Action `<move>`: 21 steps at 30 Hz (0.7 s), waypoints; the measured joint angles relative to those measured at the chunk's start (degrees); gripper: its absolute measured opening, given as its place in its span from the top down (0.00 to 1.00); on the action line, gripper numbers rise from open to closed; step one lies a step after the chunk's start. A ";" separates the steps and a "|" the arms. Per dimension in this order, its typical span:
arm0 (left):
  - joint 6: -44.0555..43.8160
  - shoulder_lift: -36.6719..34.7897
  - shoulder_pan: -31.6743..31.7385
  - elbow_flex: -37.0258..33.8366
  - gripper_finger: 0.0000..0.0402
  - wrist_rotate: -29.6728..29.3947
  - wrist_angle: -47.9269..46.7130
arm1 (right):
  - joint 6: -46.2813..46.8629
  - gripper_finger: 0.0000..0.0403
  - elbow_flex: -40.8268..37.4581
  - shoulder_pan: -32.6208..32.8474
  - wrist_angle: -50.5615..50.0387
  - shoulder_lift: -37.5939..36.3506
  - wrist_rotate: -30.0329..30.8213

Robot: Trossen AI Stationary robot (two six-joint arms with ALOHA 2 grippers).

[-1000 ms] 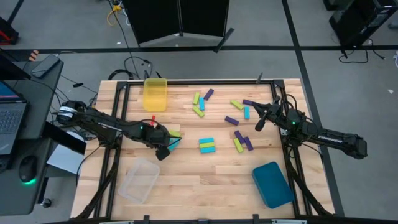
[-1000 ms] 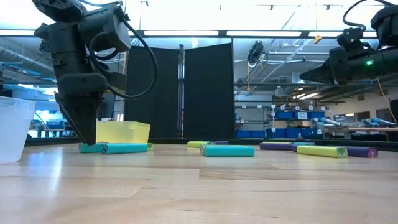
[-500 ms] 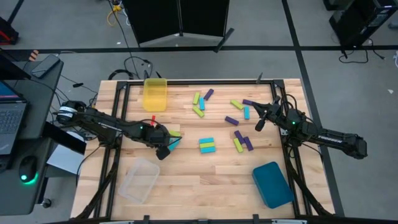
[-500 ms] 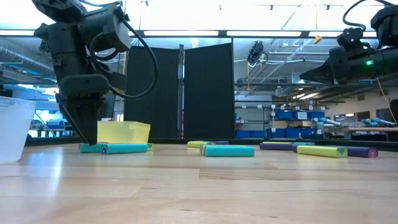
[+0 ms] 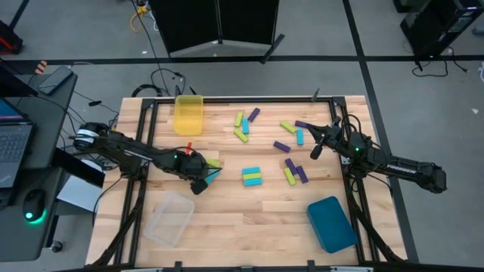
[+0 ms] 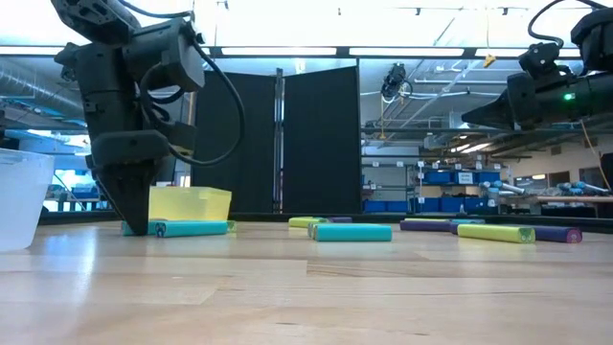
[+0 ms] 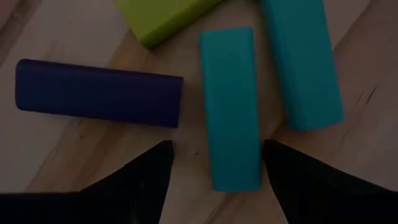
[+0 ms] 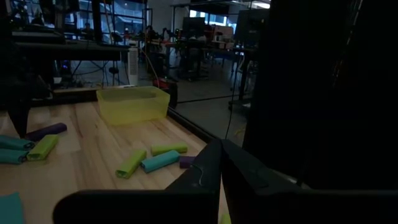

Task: Sort blocks
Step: Put the blue block into the blue bin

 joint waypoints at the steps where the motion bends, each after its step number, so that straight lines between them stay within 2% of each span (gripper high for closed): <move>1: 0.00 0.08 0.00 0.00 0.34 0.00 0.00 | 0.00 0.94 0.00 0.00 -0.02 0.00 0.02; 6: -1.06 0.14 0.00 -0.01 0.42 -0.16 -0.15 | 0.00 0.94 0.00 0.00 -0.02 0.02 0.00; 15: 0.01 0.23 0.07 0.54 0.74 0.68 -0.69 | 0.00 0.94 0.00 0.00 -0.02 0.00 0.00; 21: 1.94 0.56 0.02 3.76 0.74 1.87 -6.65 | 0.00 0.94 0.00 0.00 -0.02 0.00 0.00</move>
